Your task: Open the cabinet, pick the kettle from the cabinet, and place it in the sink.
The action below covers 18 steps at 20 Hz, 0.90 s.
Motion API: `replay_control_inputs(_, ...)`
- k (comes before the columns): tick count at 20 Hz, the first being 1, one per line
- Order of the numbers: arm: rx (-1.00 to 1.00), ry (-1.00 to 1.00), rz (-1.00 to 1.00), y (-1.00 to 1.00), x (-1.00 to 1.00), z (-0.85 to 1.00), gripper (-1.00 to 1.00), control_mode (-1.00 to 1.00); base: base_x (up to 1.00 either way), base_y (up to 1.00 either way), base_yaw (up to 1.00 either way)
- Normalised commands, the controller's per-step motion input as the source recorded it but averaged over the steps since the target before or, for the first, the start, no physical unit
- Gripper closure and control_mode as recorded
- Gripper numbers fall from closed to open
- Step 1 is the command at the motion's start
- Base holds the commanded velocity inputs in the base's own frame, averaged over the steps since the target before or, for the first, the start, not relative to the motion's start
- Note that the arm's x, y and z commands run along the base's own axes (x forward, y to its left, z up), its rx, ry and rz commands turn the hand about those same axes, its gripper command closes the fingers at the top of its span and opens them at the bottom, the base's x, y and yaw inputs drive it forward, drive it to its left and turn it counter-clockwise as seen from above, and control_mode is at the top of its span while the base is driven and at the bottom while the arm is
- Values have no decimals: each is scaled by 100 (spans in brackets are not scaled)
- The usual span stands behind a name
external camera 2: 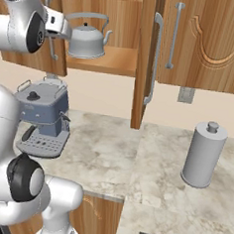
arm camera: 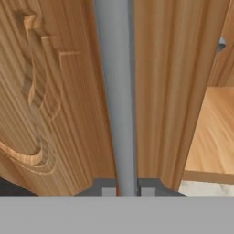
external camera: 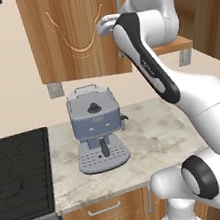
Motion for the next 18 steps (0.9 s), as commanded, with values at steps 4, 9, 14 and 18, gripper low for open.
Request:
replay_control_inputs(4, 0, 0, 2, 23, -41, 6, 100, -100, 0, 0, 0)
replay_control_inputs(9, 0, 0, 2, 25, -43, 6, 100, -100, 0, 0, 0)
replay_control_inputs(14, 1, -1, 1, 25, -44, 2, 100, -100, 0, 0, 0)
replay_control_inputs(18, 0, -3, 0, 13, -34, 3, 100, -100, 0, 0, 0)
